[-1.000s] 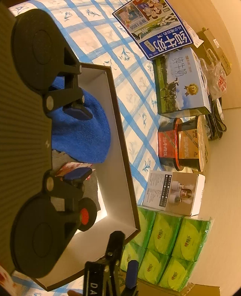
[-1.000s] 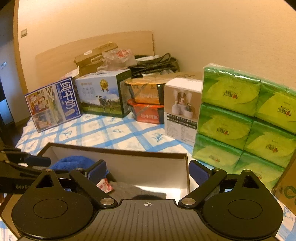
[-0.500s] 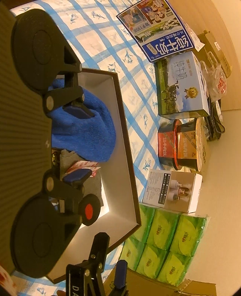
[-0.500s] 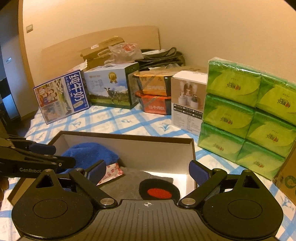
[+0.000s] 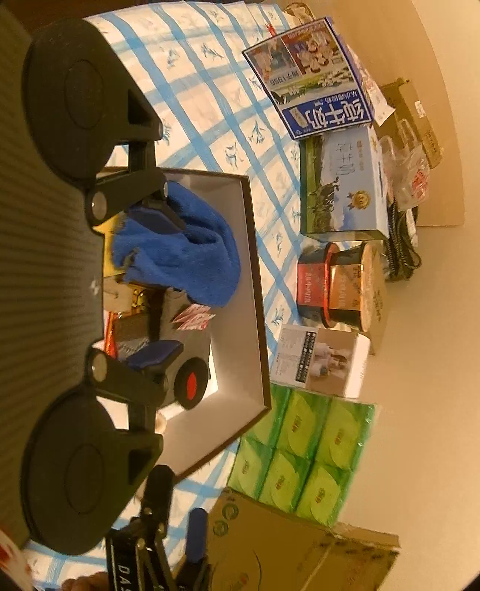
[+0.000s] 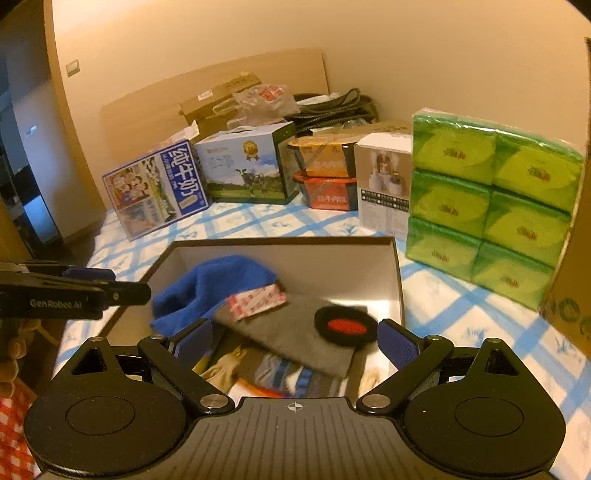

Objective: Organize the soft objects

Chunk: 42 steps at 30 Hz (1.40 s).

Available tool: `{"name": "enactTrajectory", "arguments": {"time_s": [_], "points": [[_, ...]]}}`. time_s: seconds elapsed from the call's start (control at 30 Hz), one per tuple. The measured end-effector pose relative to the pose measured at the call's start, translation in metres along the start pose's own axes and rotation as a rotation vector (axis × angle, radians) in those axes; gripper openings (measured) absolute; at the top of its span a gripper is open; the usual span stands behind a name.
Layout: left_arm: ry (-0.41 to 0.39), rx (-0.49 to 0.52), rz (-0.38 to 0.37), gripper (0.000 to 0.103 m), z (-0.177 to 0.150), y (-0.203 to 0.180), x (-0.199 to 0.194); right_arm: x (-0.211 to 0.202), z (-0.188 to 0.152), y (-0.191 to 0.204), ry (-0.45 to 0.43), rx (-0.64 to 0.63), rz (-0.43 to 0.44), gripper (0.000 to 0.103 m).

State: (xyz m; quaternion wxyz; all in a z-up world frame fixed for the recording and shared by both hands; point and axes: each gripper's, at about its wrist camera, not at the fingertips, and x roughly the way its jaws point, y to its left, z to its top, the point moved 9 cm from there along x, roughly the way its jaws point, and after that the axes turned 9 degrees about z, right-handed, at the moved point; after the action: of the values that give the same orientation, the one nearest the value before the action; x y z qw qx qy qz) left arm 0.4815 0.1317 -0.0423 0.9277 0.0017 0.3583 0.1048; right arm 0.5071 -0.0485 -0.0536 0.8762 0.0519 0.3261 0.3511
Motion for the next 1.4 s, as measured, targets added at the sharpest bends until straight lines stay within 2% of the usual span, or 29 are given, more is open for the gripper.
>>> {"name": "enactTrajectory", "arguments": {"time_s": [0.23,0.37,0.6,0.8,1.17,1.4], "points": [[-0.054,-0.029,0.020,0.063,-0.017,0.009,-0.065,-0.048,-0.019,0.025,-0.023,0.068,0.011,0.095],[-0.067,-0.002,0.044,0.064,-0.035,0.009,-0.099,-0.076,-0.030,0.042,-0.029,0.117,0.037,0.095],[-0.068,0.008,0.039,0.063,-0.071,0.007,-0.158,-0.125,-0.052,0.074,-0.039,0.062,0.019,0.095],[-0.049,-0.007,0.023,0.063,-0.105,0.003,-0.198,-0.161,-0.076,0.095,-0.049,0.090,0.026,0.095],[-0.033,-0.018,-0.008,0.063,-0.147,-0.010,-0.246,-0.210,-0.113,0.115,-0.055,0.111,0.008,0.095],[0.002,-0.014,-0.022,0.063,-0.174,-0.022,-0.260,-0.232,-0.133,0.123,-0.051,0.106,-0.006,0.095]]}}
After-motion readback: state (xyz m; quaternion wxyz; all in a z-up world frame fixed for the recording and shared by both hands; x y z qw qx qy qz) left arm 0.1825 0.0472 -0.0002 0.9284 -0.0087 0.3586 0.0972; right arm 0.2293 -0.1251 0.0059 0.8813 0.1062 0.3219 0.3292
